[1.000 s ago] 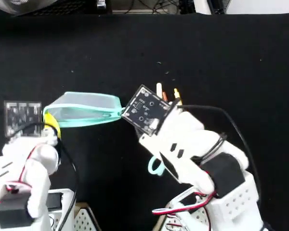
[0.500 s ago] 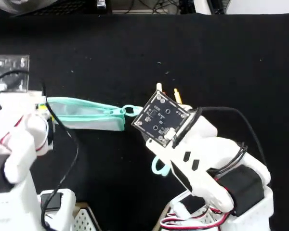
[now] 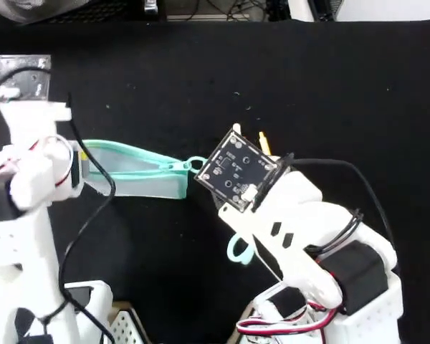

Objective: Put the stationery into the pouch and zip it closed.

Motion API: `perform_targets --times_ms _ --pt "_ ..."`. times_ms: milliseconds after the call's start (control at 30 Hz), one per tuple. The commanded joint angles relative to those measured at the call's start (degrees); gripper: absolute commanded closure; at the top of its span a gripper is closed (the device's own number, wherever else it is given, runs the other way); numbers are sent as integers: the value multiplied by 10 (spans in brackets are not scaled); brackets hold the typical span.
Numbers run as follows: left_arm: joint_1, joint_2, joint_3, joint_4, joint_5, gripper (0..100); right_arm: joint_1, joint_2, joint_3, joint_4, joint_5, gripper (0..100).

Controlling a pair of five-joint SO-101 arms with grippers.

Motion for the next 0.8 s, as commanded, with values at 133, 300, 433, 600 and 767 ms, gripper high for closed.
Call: perform_targets --times_ms 133,300,433,600,767 --pt "-5 -8 62 -48 2 855 11 -10 -2 16 -1 986" --pt "-7 -10 58 -50 2 948 11 -11 -2 12 -1 986" --pt "-7 -40 70 -49 2 970 11 -12 -2 12 -1 986" --pt "-7 -98 138 -74 1 969 8 -10 -2 12 -1 985" --pt "-3 -167 231 -138 2 969 0 -7 -2 17 4 938"
